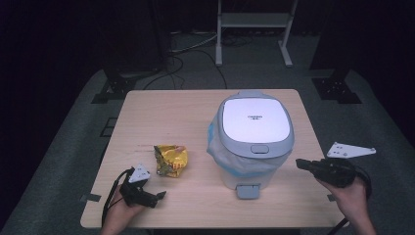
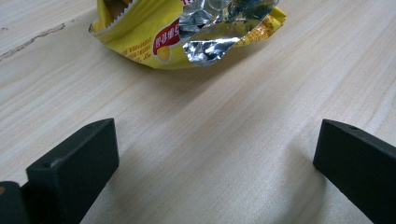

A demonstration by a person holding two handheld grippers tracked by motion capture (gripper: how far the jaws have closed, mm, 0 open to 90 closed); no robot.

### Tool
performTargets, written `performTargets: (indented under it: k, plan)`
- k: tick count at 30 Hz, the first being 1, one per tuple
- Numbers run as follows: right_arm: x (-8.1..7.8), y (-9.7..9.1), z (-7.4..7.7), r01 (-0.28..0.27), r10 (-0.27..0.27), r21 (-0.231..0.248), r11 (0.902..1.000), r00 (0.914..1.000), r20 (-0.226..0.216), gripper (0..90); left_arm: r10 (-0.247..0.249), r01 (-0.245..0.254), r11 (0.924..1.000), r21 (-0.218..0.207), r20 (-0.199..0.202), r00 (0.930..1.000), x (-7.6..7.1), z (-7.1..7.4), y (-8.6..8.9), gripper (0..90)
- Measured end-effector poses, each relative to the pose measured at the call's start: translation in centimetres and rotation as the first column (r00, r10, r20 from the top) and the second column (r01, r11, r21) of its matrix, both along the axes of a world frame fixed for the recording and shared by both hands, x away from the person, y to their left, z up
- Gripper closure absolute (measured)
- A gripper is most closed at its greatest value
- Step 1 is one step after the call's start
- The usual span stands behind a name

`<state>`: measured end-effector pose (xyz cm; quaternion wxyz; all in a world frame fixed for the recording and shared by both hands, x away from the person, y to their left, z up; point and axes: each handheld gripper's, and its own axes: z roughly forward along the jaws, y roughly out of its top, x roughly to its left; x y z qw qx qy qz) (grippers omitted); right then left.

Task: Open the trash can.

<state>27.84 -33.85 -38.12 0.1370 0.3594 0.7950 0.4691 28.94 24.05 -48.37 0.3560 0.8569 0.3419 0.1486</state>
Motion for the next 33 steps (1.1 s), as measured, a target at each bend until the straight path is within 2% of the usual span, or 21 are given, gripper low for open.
performTargets:
  k: [7, 17, 24, 25, 33]
  plan:
    - [0.1, 0.2, 1.3, -0.018, 0.017, 0.021, 0.9996, 0.9997, 0.018, 90.0, -0.002, 0.002, 1.0, 0.004, 0.0, 1.0, 0.0, 0.0, 0.0, 0.0]
    - [-0.5, -0.3, 4.7, -0.041, 0.034, 0.073, 0.9965, 0.9959, 0.083, 90.0, -0.002, 0.002, 1.0, 0.003, 0.0, 1.0, 0.0, 0.0, 0.0, 0.0]
    - [-0.9, -0.4, 6.5, -0.06, 0.048, 0.098, 0.9934, 0.9916, 0.12, 90.0, -0.002, 0.002, 1.0, 0.003, 0.0, 1.0, 0.0, 0.0, 0.0, 0.0]
    - [-1.0, -0.4, 7.2, -0.07, 0.055, 0.11, 0.9915, 0.9895, 0.134, 90.0, -0.002, 0.002, 1.0, 0.003, 0.0, 1.0, 0.0, 0.0, 0.0, 0.0]
    - [-1.4, 0.1, 9.4, -0.109, 0.085, 0.139, 0.9843, 0.9819, 0.169, 90.0, -0.002, 0.002, 1.0, 0.003, 0.0, 1.0, 0.0, 0.0, 0.0, 0.0]
